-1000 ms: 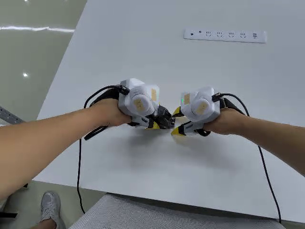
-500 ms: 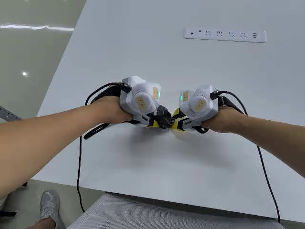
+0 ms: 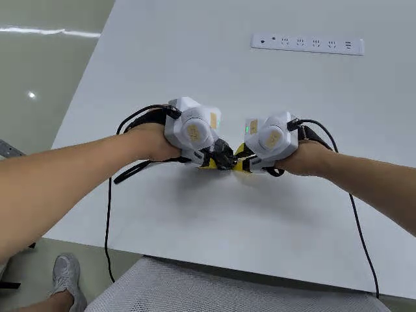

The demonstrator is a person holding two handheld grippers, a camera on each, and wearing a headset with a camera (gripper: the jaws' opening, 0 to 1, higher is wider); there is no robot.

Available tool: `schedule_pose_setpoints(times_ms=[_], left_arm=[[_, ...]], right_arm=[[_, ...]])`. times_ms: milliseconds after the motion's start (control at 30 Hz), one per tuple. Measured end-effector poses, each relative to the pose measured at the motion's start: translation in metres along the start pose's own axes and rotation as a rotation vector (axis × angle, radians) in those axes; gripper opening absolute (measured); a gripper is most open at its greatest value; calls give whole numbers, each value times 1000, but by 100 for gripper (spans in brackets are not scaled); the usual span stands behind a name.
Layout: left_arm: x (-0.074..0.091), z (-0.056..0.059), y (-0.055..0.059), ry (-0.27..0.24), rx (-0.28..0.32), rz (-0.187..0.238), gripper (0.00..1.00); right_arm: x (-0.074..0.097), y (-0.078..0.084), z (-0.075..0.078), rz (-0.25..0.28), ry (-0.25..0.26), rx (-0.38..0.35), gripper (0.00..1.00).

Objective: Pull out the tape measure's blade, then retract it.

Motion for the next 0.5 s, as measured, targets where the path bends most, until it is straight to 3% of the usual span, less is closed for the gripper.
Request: schedule_pose_setpoints(times_ms=[500], left_arm=[[1, 0, -2, 8, -15, -22, 32]], right_arm=[[8, 4, -4, -16, 0, -2, 9]])
Point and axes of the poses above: the centre of the closed fingertips' face, and the gripper's own axes: x roughly backward along the fingers, z roughly to its right, y roughly out of its underside, the point moved 3 cm from there along x, roughly backward along the fingers, and after that the axes turned 9 degrees about -y, right-handed, at the moved point
